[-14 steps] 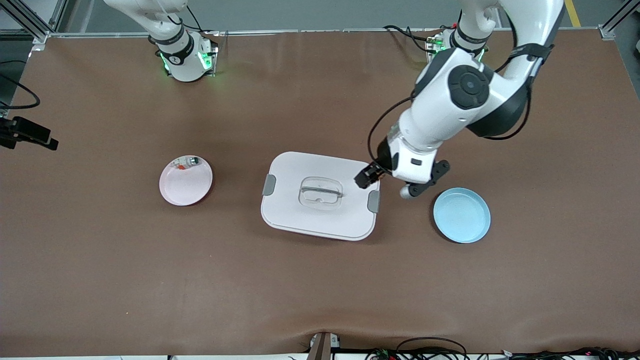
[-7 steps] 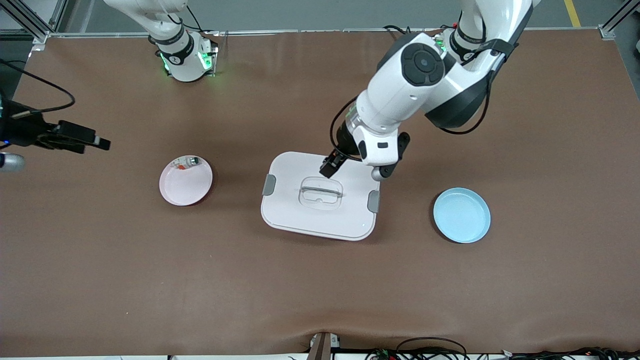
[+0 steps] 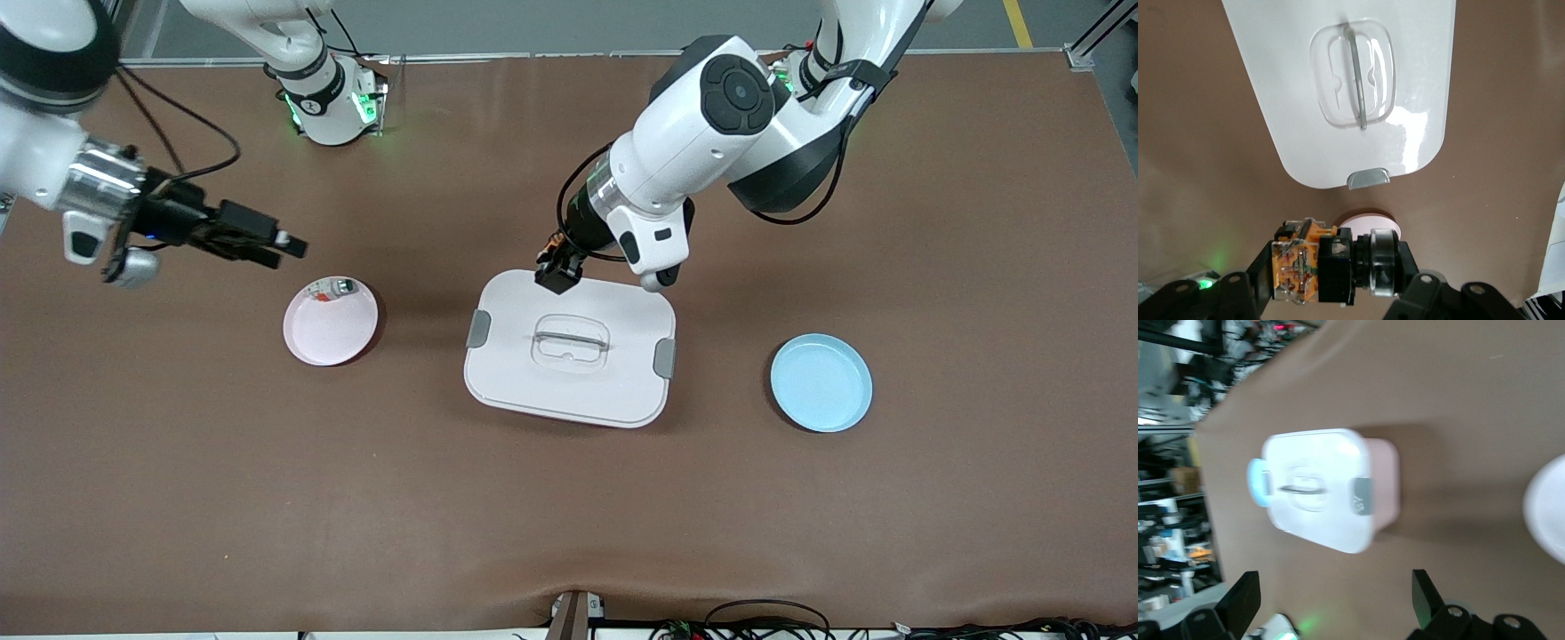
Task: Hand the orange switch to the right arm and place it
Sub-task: 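Hold the switch with the left gripper while the right gripper reaches it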
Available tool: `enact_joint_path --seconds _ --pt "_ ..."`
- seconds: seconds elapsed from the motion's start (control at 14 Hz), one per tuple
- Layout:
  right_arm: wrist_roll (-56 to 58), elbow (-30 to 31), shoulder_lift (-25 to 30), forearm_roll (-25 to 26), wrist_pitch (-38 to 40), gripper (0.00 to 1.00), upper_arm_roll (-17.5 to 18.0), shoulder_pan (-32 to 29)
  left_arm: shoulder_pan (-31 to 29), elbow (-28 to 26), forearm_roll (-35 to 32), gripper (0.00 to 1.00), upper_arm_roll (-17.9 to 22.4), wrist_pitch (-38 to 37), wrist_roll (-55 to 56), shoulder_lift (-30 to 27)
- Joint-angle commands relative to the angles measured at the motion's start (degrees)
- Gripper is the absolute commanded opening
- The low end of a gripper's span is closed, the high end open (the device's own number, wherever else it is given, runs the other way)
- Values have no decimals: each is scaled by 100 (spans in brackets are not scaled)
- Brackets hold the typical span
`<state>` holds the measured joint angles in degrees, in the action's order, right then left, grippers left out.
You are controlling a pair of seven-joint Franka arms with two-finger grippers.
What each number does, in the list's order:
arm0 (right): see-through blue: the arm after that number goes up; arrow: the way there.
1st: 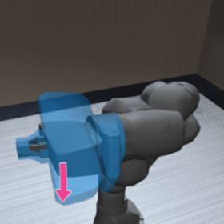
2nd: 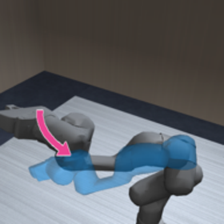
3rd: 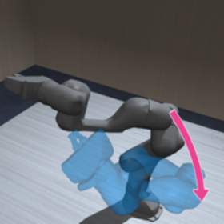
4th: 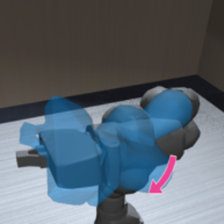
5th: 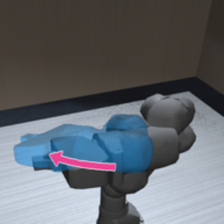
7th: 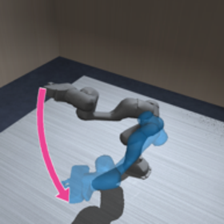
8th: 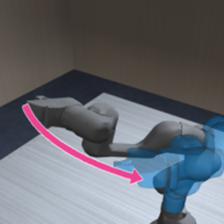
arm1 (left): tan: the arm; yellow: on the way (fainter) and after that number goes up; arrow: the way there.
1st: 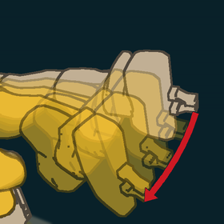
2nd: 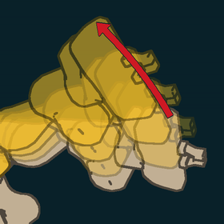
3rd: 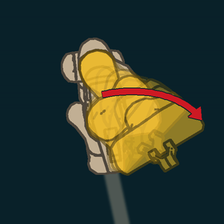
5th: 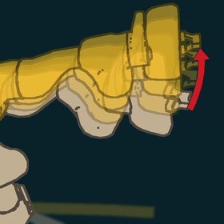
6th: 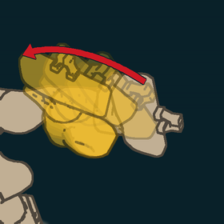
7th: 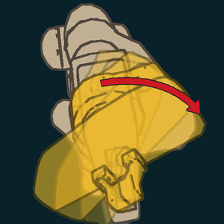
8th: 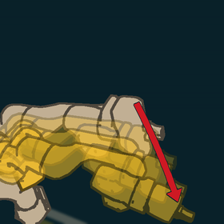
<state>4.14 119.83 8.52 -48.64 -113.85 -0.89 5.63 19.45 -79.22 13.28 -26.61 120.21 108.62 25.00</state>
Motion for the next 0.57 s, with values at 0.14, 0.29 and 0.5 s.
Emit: enact_joint_path --seconds 0.14,0.29,0.5 --pt "-19 234 150 -785 -699 100 -43 929 260 258 157 0 15 -67 334 163" --pt "-10 225 115 -1155 -971 100 -43 1254 322 258 148 0 42 -67 396 172" --pt "69 234 27 -1673 -1322 100 -43 1650 331 258 157 0 24 -67 405 172"
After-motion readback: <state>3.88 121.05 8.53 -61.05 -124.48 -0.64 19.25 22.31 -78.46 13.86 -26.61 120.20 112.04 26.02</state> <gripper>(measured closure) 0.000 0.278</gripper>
